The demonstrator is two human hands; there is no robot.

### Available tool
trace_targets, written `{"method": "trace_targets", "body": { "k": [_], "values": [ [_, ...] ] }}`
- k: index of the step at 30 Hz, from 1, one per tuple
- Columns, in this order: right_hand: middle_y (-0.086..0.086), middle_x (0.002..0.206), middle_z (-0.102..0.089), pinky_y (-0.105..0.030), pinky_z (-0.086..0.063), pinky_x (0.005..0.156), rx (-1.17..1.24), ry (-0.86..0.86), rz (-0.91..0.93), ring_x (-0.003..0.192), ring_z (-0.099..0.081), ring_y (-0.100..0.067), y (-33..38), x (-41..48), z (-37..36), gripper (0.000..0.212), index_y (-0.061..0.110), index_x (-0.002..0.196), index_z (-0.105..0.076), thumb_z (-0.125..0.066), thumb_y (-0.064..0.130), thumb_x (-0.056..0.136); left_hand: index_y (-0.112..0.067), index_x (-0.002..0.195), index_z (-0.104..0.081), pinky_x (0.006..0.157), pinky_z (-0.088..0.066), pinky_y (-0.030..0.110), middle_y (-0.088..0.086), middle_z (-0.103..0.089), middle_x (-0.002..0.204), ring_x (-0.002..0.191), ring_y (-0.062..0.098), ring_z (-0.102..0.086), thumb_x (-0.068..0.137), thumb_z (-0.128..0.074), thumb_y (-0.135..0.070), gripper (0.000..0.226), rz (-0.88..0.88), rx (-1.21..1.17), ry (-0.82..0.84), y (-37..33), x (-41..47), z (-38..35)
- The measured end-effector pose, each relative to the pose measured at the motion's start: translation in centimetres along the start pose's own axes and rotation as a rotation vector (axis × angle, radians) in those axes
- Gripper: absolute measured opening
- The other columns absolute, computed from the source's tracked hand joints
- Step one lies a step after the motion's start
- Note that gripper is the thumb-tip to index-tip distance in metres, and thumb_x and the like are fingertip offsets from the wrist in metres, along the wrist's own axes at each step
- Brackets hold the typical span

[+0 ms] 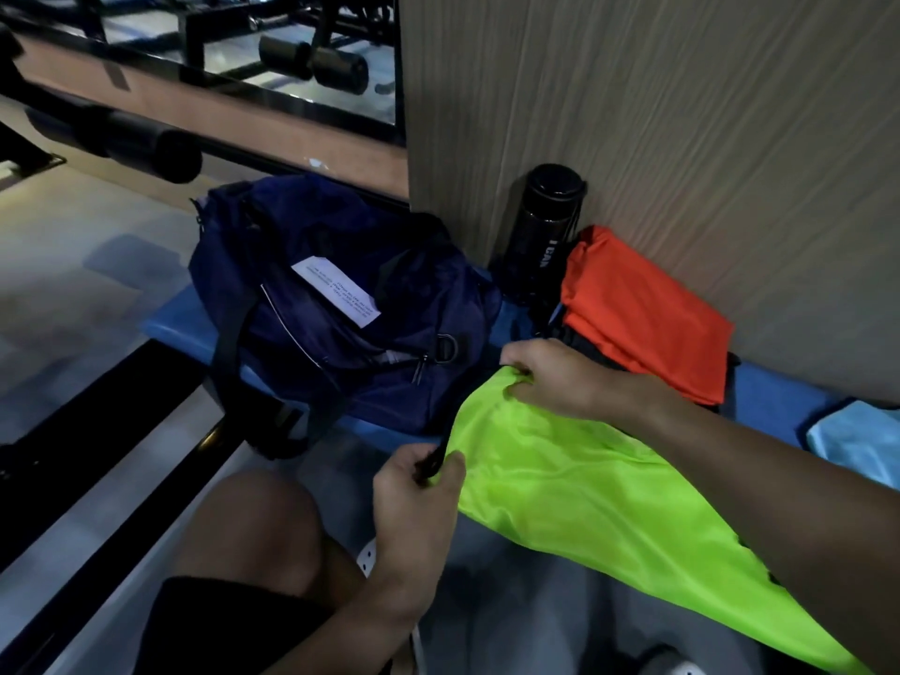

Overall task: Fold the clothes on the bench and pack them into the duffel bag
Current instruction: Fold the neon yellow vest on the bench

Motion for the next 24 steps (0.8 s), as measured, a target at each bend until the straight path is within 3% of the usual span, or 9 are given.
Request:
{"method": "trace_targets", "body": {
  "k": [5,8,14,16,19,21,23,24],
  "values": [
    [0.008,0.079,-0.066,-0.019,-0.043,0.065,0.022,-0.048,0.023,0.069,-0.056,-0.004,-1.5,-3.0,2.2,0.024,0.013,0.091,-0.073,-0.064,-0.002,0.074,-0.017,0.075,-0.067,0.056,-0.043,0.018,-0.011,-0.062,0.06,0.054,0.002,-0.05,0.085,-0.073,-0.004,0.017,-0.187,-0.001,0.097,-1.9,-2.3,-1.2],
    [0.005,0.084,-0.069,-0.029,-0.049,0.072,0.046,-0.127,0.006,0.079,-0.063,-0.015,-3.4,-5.4,3.1,0.027,0.015,0.087,-0.073,-0.066,-0.004,0.07,-0.024,0.073,-0.064,0.056,-0.039,0.01,-0.02,-0.063,0.062,0.055,-0.003,-0.053,0.084,-0.074,-0.003,0.025,-0.307,0.061,0.21,-3.0,-4.4,-2.9],
    [-0.006,0.095,-0.067,-0.029,-0.05,0.077,0.048,-0.294,0.059,0.085,-0.066,-0.022,-8.2,-12.2,3.5,0.03,0.011,0.081,-0.074,-0.075,-0.013,0.062,-0.021,0.088,-0.072,0.073,-0.046,0.013,-0.017,-0.071,0.083,0.08,-0.002,-0.064,0.078,-0.077,-0.007,0.017,-0.421,0.18,0.444,-2.5,-8.8,-7.8],
    [-0.006,0.096,-0.064,-0.022,-0.047,0.079,0.06,-0.313,0.015,0.087,-0.064,-0.021,-10.1,-14.6,3.3,0.035,0.011,0.082,-0.075,-0.073,-0.017,0.061,-0.019,0.092,-0.072,0.076,-0.047,0.014,-0.015,-0.072,0.086,0.084,0.0,-0.064,0.076,-0.073,-0.009,0.019,-0.428,0.192,0.504,-2.2,-10.2,-9.7],
    [0.001,0.1,-0.059,-0.022,-0.049,0.079,0.075,-0.328,-0.117,0.091,-0.062,-0.018,-13.1,-17.6,2.7,0.044,0.017,0.084,-0.075,-0.069,-0.019,0.06,-0.02,0.093,-0.072,0.076,-0.047,0.015,-0.014,-0.071,0.088,0.085,0.0,-0.063,0.079,-0.071,-0.006,0.02,-0.416,0.222,0.577,-1.4,-12.0,-12.5],
    [0.0,0.102,-0.057,-0.013,-0.043,0.079,0.081,-0.36,-0.179,0.093,-0.062,-0.02,-14.9,-19.5,2.2,0.044,0.018,0.085,-0.076,-0.067,-0.019,0.063,-0.022,0.091,-0.07,0.075,-0.046,0.016,-0.013,-0.07,0.087,0.083,0.0,-0.061,0.08,-0.072,-0.008,0.019,-0.413,0.264,0.636,-0.8,-13.1,-14.4],
    [-0.003,0.109,-0.055,-0.018,-0.042,0.086,0.064,-0.353,-0.244,0.103,-0.059,-0.024,-15.9,-21.0,1.8,0.045,0.019,0.089,-0.076,-0.064,-0.017,0.065,-0.026,0.091,-0.068,0.076,-0.047,0.02,-0.013,-0.069,0.087,0.083,0.0,-0.061,0.078,-0.074,-0.026,0.015,-0.413,0.319,0.71,0.0,-13.6,-15.9],
    [-0.005,0.115,-0.053,-0.025,-0.041,0.093,0.033,-0.331,-0.264,0.109,-0.056,-0.025,-16.4,-21.6,1.5,0.046,0.02,0.093,-0.075,-0.064,-0.014,0.066,-0.027,0.092,-0.067,0.078,-0.048,0.021,-0.013,-0.068,0.09,0.086,0.0,-0.061,0.074,-0.073,-0.042,0.024,-0.422,0.369,0.744,0.3,-13.6,-16.5]
  ]
}}
Point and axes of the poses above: each hand's wrist, its own x-axis towards the middle knuckle, its own z-axis out of the back of the hand, y = z × x, the point moved 1 cm from there along x, towards the middle knuckle
